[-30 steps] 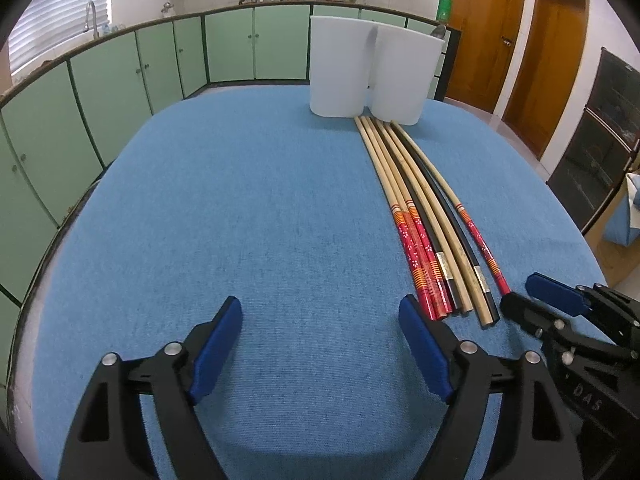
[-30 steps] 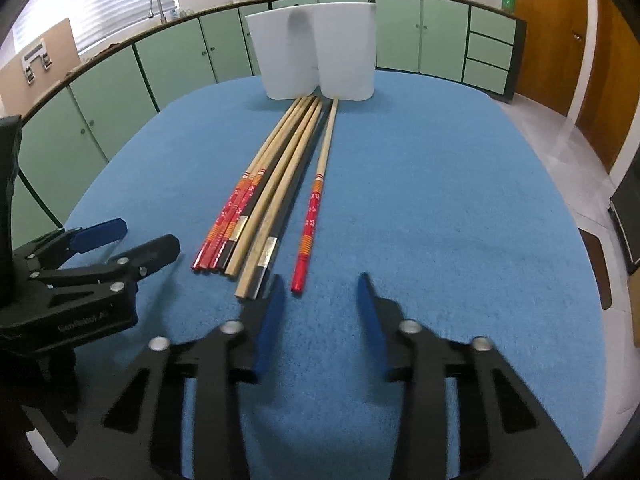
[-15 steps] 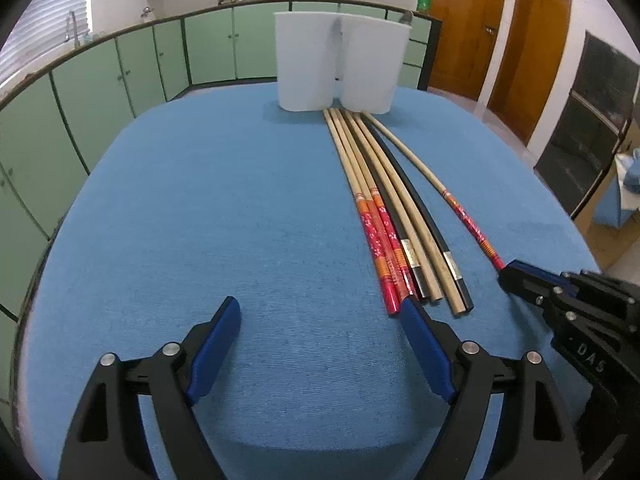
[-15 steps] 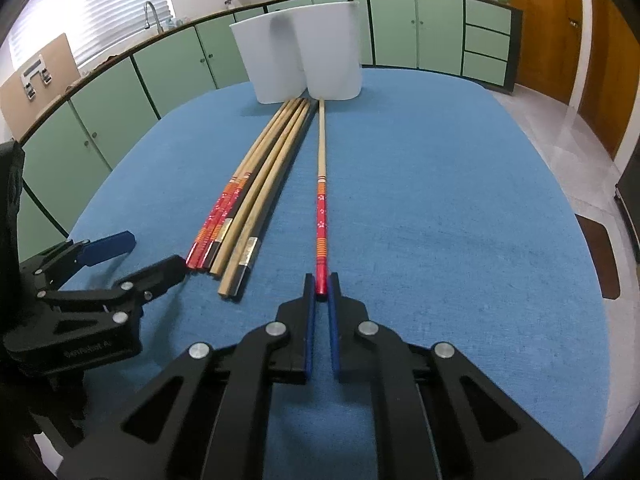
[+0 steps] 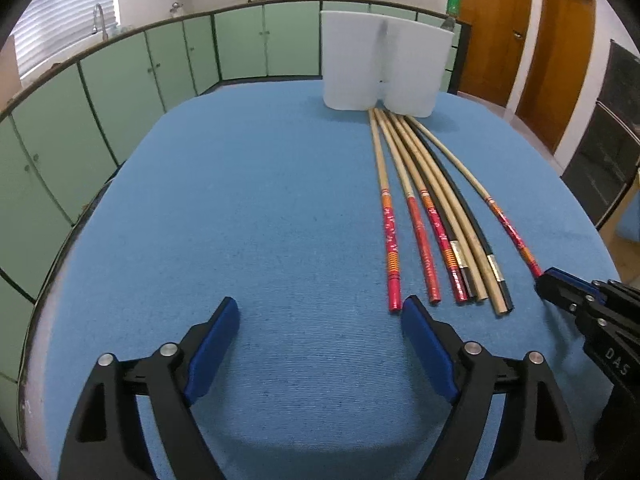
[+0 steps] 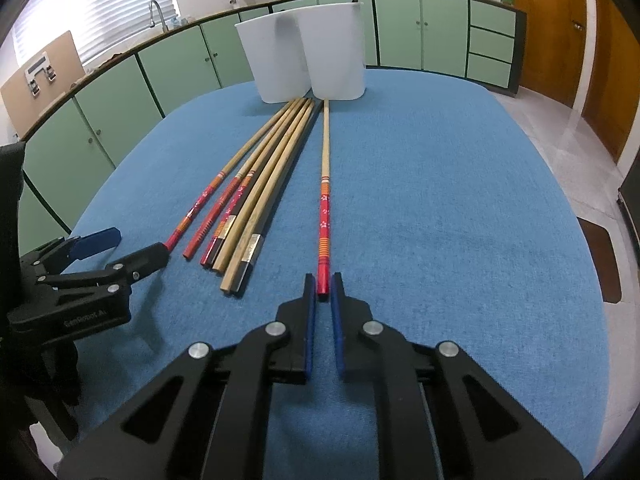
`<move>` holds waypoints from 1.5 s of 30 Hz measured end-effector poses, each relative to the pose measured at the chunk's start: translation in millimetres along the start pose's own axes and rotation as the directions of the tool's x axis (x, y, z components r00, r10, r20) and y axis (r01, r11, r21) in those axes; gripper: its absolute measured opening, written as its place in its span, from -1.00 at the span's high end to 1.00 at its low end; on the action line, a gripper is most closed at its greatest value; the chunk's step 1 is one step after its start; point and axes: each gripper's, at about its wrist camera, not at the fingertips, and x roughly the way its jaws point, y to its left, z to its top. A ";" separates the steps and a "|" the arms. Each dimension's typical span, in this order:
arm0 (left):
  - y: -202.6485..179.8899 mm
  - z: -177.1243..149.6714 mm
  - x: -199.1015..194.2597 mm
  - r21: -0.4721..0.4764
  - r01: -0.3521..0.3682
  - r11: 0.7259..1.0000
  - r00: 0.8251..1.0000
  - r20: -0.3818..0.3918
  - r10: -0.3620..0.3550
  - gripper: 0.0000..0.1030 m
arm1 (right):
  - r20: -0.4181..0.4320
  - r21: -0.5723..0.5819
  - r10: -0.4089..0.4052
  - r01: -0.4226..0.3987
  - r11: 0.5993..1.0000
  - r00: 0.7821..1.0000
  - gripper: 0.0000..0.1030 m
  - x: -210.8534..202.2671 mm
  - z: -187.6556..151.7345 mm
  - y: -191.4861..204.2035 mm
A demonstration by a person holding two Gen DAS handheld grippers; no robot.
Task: Organize utensils
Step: 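Grasp one red chopstick with the right tool while the left tool grasps another, then lift the chopsticks and drop them into the caddy, opening both tools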
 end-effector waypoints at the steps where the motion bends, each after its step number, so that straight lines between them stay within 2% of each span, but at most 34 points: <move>1: -1.4 0.4 1.2 0.007 -0.003 1.000 1.000 -0.004 0.004 -0.60 | -0.001 0.001 0.000 0.000 1.000 1.000 0.82 0.3 0.1 0.6; 6: -4.9 2.2 3.7 0.011 -0.007 1.000 1.000 -0.008 0.007 -0.60 | -0.001 0.009 0.004 -0.004 1.000 1.000 0.81 2.3 3.0 0.8; 8: -6.6 3.3 3.9 0.013 0.001 1.000 1.000 -0.003 -0.001 -0.50 | -0.002 0.003 0.006 -0.006 1.000 1.000 0.80 3.8 4.0 2.2; 11: -10.2 2.6 1.3 0.031 0.023 0.999 1.000 0.009 -0.023 -0.10 | -0.003 0.003 0.010 -0.010 1.000 1.000 0.80 4.5 4.1 2.9; 13: -13.1 2.5 0.6 0.037 0.047 0.998 0.999 0.013 -0.047 0.31 | -0.003 0.009 0.013 -0.013 1.000 1.000 0.88 4.8 3.9 2.0; 16: -18.6 1.9 -0.4 0.045 0.077 0.996 0.997 0.015 -0.078 0.74 | -0.002 0.013 0.015 -0.015 1.000 1.000 0.89 4.7 3.8 1.0; 18: -21.6 0.9 -0.8 0.050 0.084 0.995 0.996 0.015 -0.085 0.88 | -0.002 0.014 0.017 -0.017 1.000 1.000 0.89 4.6 3.8 0.7; 25: -18.8 0.9 -7.2 0.031 0.101 0.994 0.994 0.027 -0.101 0.89 | 0.031 0.013 0.010 -0.010 1.000 0.999 0.90 -3.9 3.0 0.9; 28: -18.5 2.5 -21.8 0.047 0.085 0.995 0.994 0.057 -0.088 0.89 | 0.063 -0.014 -0.005 0.006 1.000 0.998 0.90 -15.0 5.4 4.4; 34: -15.3 13.4 -59.6 0.057 0.085 0.995 0.988 0.128 -0.092 0.89 | 0.145 -0.036 0.013 -0.008 0.999 0.989 0.89 -48.1 20.6 7.1; 45: -7.2 60.7 -115.9 0.067 0.113 0.991 0.949 0.289 -0.128 0.89 | 0.263 -0.031 0.061 -0.055 0.998 0.963 0.89 -101.3 69.2 -1.8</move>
